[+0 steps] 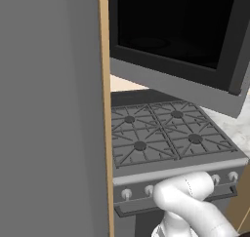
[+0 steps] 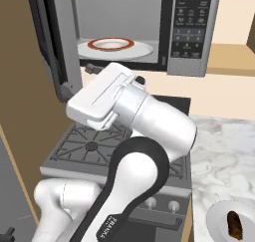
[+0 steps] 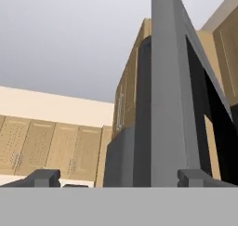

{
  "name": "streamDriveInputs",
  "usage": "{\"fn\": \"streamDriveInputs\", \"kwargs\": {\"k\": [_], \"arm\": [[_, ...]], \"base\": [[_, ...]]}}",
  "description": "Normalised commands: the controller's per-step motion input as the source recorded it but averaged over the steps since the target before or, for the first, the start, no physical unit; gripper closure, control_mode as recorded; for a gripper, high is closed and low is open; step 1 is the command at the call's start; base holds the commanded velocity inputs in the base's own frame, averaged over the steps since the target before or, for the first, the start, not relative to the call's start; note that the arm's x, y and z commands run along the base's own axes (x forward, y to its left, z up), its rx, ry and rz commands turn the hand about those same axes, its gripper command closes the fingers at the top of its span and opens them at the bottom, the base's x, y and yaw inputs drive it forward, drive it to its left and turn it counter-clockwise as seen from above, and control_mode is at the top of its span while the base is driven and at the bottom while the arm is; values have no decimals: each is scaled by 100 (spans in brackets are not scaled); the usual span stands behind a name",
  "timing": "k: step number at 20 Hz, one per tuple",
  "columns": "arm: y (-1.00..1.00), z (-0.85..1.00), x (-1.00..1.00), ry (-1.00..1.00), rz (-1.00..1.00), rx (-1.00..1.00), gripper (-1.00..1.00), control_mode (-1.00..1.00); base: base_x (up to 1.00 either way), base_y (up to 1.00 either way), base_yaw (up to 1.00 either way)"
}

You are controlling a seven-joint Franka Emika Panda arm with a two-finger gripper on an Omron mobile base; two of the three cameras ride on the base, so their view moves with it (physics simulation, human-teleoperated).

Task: Pick the sweet potato from the counter and place it in the microwave. Then turn on the microwave.

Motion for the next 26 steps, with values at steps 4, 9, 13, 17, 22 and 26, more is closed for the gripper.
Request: {"fn": "streamDriveInputs", "kwargs": {"k": [4,9,13,17,22,26], "arm": [[-4,-12,18,-1,12,0,-100,-100],[-14,-3,19,-1,5,0,-100,-100],[-1,-1,31,0,1,0,-100,-100],[0,-7,27,0,0,-2,-100,-100],[0,-9,25,0,0,-4,-100,-100],[0,-5,24,0,0,-3,-100,-100]], "base": [[0,0,0],[0,0,0],[0,0,0],[0,0,0],[0,0,0],[0,0,0]]}}
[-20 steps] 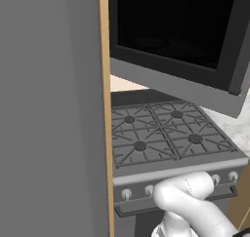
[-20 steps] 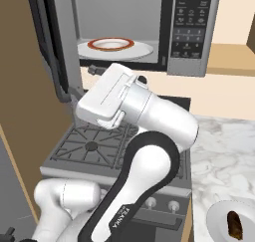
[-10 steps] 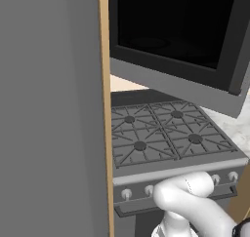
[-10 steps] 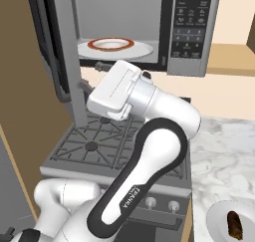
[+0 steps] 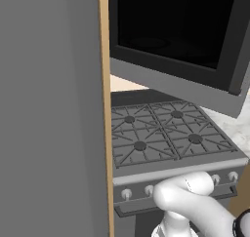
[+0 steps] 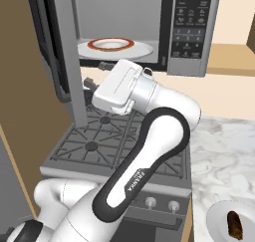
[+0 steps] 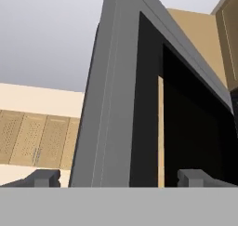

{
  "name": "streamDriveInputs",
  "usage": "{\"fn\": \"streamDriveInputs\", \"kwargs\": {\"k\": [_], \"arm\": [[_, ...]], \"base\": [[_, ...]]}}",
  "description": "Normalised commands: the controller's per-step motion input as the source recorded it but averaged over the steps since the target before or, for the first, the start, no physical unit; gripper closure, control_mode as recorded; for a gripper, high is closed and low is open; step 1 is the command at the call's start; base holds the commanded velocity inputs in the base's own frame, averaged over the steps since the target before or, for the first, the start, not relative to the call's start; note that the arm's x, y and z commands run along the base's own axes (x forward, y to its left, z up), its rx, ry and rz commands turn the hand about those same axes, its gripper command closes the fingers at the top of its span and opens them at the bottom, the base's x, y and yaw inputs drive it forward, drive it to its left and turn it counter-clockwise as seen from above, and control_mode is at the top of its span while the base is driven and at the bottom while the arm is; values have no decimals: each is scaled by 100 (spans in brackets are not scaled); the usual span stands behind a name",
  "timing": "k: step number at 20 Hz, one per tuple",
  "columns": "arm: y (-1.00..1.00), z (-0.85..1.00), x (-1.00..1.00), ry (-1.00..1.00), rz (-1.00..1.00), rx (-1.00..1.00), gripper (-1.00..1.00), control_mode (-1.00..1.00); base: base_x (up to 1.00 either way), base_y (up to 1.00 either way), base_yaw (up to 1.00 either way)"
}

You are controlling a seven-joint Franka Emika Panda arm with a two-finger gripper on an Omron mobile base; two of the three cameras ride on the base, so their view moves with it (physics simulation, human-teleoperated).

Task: Pick the sweet potato from the counter and place it in the microwave. Then turn on the microwave.

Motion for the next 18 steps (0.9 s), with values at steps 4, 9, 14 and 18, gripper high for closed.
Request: {"fn": "streamDriveInputs", "kwargs": {"k": [4,9,14,18], "arm": [[0,0,23,0,0,0,-100,-100],[0,0,22,0,3,0,-100,-100],[4,-4,12,0,4,-2,-100,-100],[23,-2,0,0,2,-3,-100,-100]], "base": [[0,0,0],[0,0,0],[0,0,0],[0,0,0]]}}
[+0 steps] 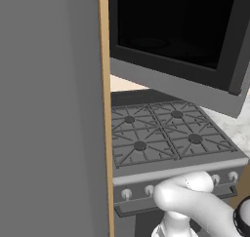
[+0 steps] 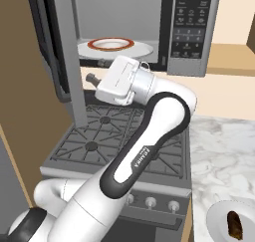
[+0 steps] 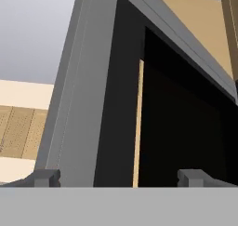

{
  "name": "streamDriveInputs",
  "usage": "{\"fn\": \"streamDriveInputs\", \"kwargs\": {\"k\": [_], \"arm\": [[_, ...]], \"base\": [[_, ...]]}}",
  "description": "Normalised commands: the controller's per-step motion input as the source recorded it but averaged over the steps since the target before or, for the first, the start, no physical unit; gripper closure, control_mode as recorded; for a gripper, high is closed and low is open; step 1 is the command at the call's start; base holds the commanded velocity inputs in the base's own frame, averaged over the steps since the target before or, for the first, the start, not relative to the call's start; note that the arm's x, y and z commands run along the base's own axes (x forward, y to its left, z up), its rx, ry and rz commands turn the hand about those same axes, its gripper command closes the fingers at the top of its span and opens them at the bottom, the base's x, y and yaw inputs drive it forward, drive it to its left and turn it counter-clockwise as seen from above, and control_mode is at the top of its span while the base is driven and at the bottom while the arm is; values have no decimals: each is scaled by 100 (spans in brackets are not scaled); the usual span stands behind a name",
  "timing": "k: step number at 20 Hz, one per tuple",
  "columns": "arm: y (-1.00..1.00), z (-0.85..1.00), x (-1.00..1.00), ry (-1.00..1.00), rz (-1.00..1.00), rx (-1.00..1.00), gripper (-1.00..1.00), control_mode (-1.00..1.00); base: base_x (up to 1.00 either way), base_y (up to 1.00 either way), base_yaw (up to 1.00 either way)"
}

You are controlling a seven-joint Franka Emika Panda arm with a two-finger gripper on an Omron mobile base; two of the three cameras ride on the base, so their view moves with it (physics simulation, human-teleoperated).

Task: Pick the sweet potato from the counter and place it in the microwave. Then turn on the microwave.

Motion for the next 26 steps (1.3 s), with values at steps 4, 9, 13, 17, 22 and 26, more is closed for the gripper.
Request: {"fn": "streamDriveInputs", "kwargs": {"k": [4,9,13,17,22,26], "arm": [[28,0,0,0,0,0,-100,-100],[29,0,0,0,0,0,-100,-100],[28,0,-1,2,0,0,-100,-100],[28,0,-8,5,0,0,-100,-100],[30,0,-13,5,0,-2,-100,-100],[32,0,-12,6,0,-3,-100,-100]], "base": [[0,0,0],[0,0,0],[0,0,0],[0,0,0],[0,0,0],[0,0,0]]}}
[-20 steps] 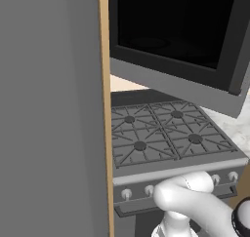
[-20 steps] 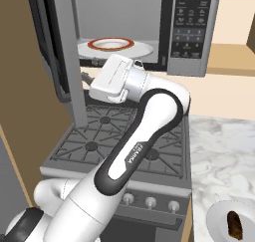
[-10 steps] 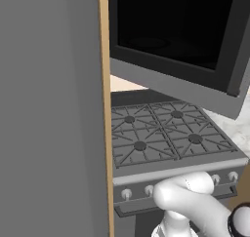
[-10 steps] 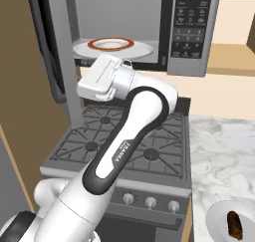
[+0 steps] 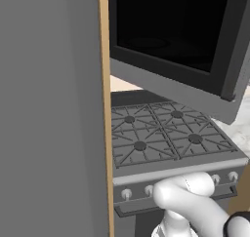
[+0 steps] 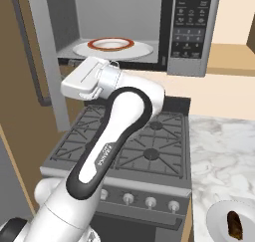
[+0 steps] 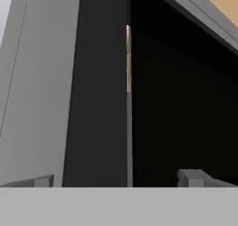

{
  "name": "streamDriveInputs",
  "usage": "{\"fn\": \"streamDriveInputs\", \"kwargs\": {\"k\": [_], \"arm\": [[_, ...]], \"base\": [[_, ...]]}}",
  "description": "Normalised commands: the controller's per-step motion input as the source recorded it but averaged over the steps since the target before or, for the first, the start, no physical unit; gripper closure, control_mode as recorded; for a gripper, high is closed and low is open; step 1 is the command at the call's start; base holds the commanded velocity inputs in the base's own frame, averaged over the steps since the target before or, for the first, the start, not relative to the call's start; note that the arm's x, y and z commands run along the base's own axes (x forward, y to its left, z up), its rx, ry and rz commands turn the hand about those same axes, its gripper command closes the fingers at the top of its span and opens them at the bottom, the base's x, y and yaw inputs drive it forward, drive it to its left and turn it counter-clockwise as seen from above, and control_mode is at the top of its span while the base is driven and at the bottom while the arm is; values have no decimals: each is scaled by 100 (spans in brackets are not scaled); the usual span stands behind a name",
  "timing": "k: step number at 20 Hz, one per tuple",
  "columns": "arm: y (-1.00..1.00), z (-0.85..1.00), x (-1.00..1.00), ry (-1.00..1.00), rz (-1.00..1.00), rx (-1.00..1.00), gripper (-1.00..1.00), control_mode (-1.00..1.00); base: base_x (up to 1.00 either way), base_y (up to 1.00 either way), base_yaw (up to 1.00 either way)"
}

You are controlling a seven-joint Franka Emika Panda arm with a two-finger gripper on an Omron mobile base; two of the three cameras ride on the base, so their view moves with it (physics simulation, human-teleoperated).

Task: Pick the sweet potato from the counter and place it in the microwave. Then turn on the microwave.

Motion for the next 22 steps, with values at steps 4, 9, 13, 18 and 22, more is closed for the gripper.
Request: {"fn": "streamDriveInputs", "kwargs": {"k": [4,9,13,18,22], "arm": [[32,0,-13,7,0,-3,-100,-100],[24,0,-36,3,2,-2,-100,-100],[22,0,-49,0,3,-2,-100,-100],[33,0,-47,0,3,-4,-100,-100],[51,0,-21,3,0,-6,-100,-100]], "base": [[0,0,0],[0,0,0],[0,0,0],[0,0,0],[0,0,0]]}}
